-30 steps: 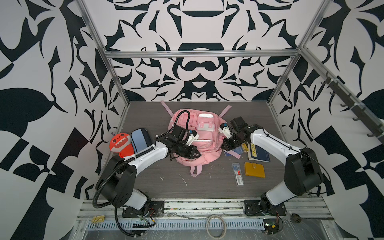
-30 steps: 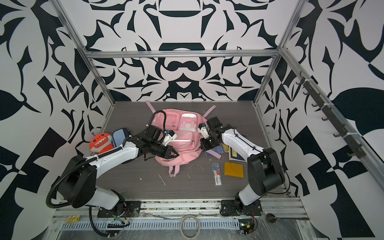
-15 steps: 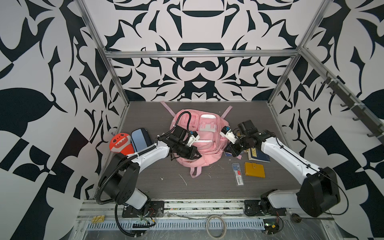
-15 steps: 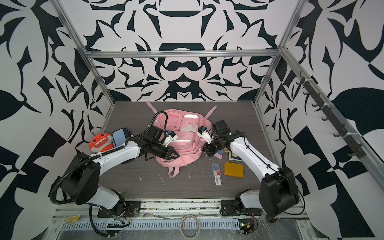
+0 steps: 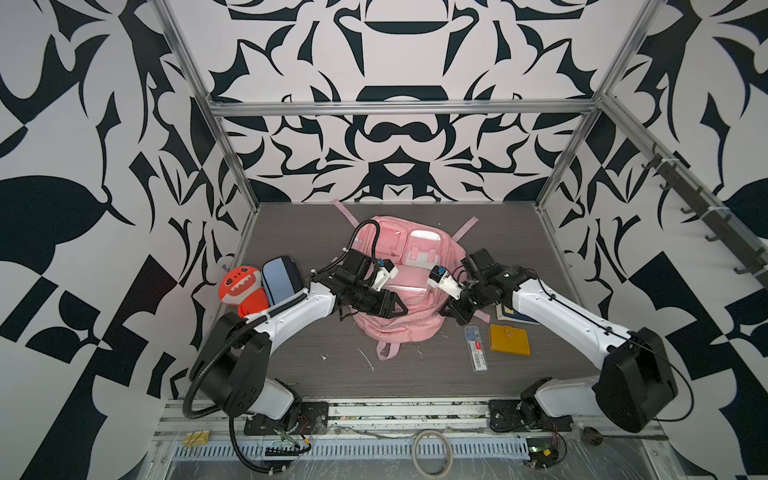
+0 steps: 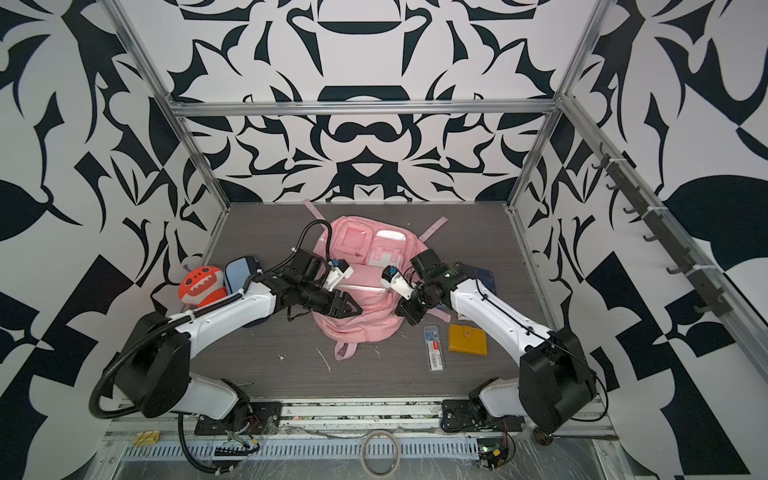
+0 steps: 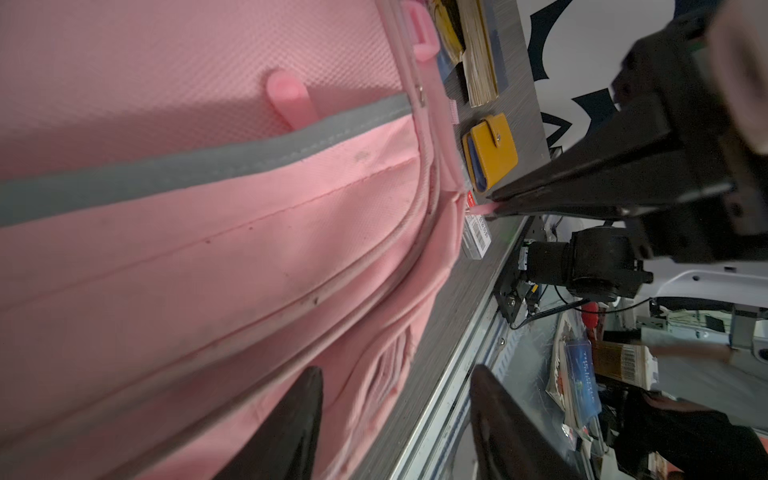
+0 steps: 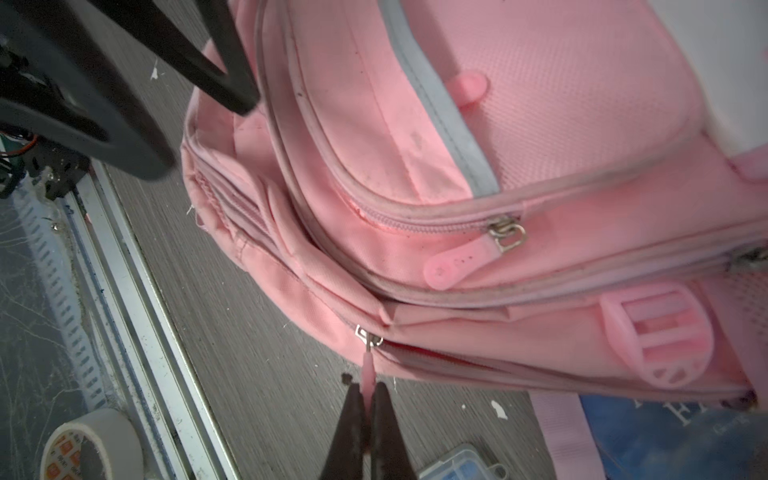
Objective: Pack the student bag
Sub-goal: 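Grasp the main zipper pull with right gripper while left gripper holds pocket edge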
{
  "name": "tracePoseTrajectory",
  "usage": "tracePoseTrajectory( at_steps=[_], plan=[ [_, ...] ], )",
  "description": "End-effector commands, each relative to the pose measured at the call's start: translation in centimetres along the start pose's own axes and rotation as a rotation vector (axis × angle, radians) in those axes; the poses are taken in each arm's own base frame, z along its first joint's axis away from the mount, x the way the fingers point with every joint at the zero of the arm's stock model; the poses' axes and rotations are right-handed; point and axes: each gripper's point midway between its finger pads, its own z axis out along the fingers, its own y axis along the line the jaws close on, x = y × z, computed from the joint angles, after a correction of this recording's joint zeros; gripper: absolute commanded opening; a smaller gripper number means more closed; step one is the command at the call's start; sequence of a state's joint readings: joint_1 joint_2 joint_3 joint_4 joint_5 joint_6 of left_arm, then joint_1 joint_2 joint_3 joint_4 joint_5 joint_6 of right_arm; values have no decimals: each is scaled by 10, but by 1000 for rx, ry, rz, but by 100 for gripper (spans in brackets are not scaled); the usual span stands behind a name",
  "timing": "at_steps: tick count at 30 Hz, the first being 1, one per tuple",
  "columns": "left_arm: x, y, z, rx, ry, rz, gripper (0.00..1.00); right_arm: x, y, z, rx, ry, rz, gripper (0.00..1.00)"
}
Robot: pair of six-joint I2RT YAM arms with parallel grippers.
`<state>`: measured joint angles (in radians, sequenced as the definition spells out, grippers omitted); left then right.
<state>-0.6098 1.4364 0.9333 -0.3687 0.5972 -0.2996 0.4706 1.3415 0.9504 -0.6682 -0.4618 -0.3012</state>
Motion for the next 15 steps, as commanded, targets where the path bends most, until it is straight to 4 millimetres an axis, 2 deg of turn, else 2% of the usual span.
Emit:
tracePoseTrajectory(
  at_steps=[1, 4, 7, 12, 15],
  plan=[
    [-12, -8, -28, -92, -33, 129, 63, -10, -9, -19, 10, -103, 69, 0],
    [-18, -1, -28, -163, -13, 202, 71, -6, -14, -23, 11, -113, 104, 0],
    [-20, 6, -11, -228, 55, 303, 72, -1, -14, -22, 6, -89, 108, 0],
    [-26, 6, 23, -279, 123, 444, 74, 5, -16, -22, 32, -67, 92, 0],
    [-30, 15, 39, -318, 136, 485, 82, 11, -19, -21, 53, -43, 87, 0]
  ],
)
